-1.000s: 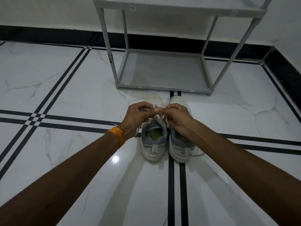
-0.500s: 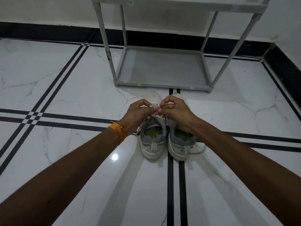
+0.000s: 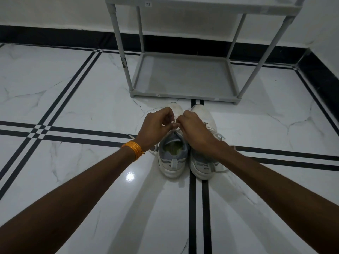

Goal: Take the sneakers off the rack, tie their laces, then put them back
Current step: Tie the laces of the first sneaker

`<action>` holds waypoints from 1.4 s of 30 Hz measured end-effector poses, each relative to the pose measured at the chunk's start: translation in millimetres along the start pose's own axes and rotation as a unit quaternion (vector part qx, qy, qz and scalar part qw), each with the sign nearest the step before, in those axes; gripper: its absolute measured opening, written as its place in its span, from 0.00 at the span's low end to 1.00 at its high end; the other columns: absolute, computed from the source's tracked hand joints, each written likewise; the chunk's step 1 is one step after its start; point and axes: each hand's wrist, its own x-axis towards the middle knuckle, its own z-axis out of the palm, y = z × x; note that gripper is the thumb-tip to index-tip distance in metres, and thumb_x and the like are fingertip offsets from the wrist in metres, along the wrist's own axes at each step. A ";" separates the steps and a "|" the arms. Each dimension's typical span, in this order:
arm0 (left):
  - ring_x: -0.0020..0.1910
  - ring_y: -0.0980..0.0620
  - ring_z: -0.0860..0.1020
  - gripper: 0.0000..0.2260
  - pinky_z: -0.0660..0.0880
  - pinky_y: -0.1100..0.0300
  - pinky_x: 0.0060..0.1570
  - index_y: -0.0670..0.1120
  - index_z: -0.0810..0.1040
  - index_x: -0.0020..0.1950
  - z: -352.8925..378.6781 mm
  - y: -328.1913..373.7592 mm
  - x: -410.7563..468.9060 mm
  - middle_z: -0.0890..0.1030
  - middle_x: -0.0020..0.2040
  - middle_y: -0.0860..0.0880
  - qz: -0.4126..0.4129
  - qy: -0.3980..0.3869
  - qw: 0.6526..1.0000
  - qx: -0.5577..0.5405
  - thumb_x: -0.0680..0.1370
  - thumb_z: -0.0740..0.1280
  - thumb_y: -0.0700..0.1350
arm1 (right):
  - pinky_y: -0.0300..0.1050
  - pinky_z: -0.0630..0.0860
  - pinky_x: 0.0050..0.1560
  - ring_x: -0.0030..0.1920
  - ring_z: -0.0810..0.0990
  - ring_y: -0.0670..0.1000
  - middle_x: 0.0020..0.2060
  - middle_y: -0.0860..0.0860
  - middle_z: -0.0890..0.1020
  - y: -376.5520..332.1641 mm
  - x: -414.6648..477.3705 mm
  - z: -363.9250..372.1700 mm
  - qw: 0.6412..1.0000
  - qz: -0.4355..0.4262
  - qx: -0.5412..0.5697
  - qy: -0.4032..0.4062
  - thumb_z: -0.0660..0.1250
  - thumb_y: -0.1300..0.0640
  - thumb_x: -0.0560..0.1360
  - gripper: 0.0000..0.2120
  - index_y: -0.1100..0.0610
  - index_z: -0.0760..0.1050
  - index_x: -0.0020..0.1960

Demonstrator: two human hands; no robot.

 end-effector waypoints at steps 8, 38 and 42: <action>0.44 0.49 0.82 0.09 0.79 0.53 0.52 0.43 0.85 0.53 -3.9 -2.9 5.9 0.86 0.47 0.45 0.004 -0.045 0.997 0.070 0.77 0.70 0.45 | 0.45 0.68 0.53 0.55 0.72 0.55 0.51 0.57 0.76 8.4 2.0 0.6 0.986 0.091 0.140 -0.016 0.59 0.58 0.82 0.11 0.60 0.78 0.55; 0.50 0.42 0.83 0.09 0.82 0.57 0.51 0.35 0.83 0.51 -28.7 -18.9 10.3 0.84 0.49 0.38 -0.326 0.039 0.904 -0.274 0.72 0.73 0.35 | 0.39 0.68 0.37 0.39 0.76 0.50 0.38 0.50 0.79 29.6 -11.6 -19.7 0.998 0.052 0.017 0.036 0.68 0.56 0.76 0.06 0.58 0.78 0.44; 0.37 0.49 0.81 0.05 0.77 0.68 0.35 0.38 0.85 0.45 -22.4 -34.6 -7.8 0.85 0.41 0.43 -0.241 0.034 0.970 -0.030 0.71 0.75 0.38 | 0.45 0.71 0.39 0.38 0.75 0.53 0.40 0.57 0.83 49.1 -27.3 -14.3 0.996 0.071 -0.049 -0.033 0.66 0.58 0.76 0.05 0.60 0.78 0.45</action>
